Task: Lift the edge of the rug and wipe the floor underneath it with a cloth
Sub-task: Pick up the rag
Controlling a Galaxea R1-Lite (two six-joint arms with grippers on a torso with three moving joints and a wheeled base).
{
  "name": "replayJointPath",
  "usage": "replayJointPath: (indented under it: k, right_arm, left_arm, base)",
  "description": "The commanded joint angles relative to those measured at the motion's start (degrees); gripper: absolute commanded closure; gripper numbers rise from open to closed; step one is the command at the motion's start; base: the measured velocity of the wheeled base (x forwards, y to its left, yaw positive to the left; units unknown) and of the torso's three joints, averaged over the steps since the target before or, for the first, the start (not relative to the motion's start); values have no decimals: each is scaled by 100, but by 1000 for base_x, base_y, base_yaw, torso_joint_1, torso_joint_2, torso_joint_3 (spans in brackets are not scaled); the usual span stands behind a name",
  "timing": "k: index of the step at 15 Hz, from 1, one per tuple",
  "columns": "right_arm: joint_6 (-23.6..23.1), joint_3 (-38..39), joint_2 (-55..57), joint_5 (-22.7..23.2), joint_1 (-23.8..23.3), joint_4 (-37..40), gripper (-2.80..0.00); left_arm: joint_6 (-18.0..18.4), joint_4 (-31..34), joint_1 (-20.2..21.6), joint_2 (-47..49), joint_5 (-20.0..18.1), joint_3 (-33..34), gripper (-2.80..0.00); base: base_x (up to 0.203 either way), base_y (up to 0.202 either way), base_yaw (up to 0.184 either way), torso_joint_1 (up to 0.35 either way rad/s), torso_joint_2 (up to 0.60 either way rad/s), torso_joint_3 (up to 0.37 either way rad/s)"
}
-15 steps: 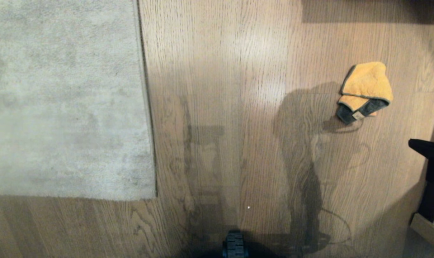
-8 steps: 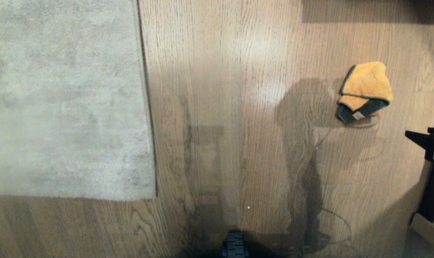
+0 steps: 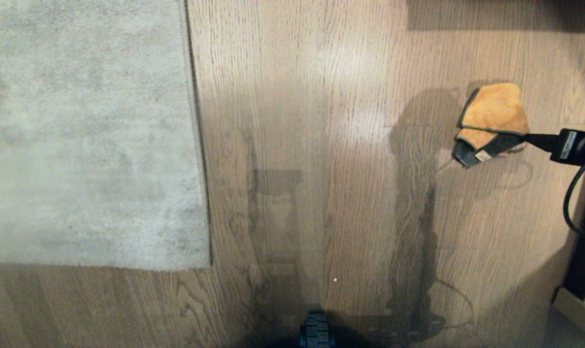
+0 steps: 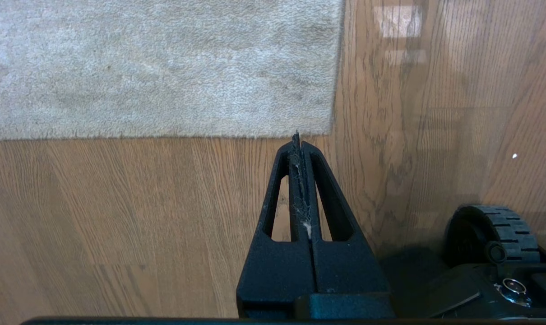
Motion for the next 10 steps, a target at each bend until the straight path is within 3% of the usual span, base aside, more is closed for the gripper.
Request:
replayJointPath:
  k: [1, 5, 10]
  right_arm:
    - [355, -408, 287, 16, 13, 219, -280]
    - [645, -551, 415, 446, 81, 232, -280]
    - [1111, -825, 398, 609, 150, 358, -280]
  left_arm:
    - [1, -2, 0, 0, -2, 0, 0]
    - [1, -2, 0, 0, -2, 0, 0]
    - [1, -2, 0, 0, -2, 0, 0]
  base:
    - [0, 0, 0, 0, 0, 0]
    - [0, 0, 0, 0, 0, 0]
    - [0, 0, 0, 0, 0, 0]
